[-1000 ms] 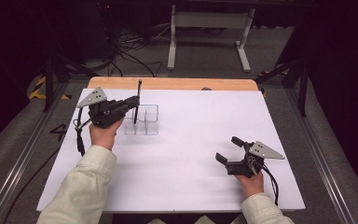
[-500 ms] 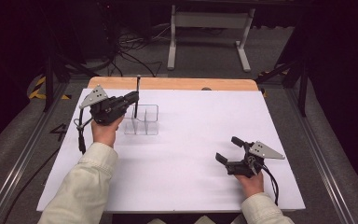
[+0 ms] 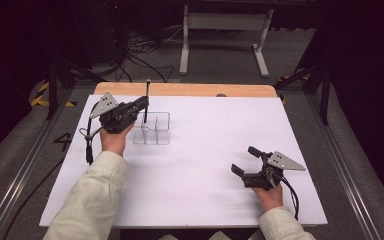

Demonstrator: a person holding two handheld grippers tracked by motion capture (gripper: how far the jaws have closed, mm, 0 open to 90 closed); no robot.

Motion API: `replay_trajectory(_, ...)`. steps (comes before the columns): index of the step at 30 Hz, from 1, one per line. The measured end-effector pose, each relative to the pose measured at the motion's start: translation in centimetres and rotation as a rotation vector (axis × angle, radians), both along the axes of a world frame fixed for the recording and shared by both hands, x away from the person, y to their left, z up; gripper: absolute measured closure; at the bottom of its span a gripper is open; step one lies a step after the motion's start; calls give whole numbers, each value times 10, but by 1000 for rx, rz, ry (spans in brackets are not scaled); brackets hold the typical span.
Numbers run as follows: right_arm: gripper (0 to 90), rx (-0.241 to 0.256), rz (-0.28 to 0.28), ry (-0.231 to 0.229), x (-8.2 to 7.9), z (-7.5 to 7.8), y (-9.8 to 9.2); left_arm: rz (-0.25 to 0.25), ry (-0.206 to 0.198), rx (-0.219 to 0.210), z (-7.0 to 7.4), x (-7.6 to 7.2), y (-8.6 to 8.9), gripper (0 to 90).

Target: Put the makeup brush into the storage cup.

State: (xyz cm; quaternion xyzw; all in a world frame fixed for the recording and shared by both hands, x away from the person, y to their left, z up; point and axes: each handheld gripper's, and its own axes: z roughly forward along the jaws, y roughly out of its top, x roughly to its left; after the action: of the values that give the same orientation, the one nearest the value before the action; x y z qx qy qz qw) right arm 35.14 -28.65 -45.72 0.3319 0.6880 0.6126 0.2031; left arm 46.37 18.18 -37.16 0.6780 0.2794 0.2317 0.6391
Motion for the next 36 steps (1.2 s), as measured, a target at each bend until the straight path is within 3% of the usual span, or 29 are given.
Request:
replay_trajectory(16,11,4,5,2,0,0,0,32,30,-6,-13,8,-3,833)
replay_trajectory(25,11,5,8,3,0,0,0,39,53,26,-21,10,-3,833)
replay_trajectory(36,11,6,9,4,0,0,0,31,79,31,-30,10,-2,832)
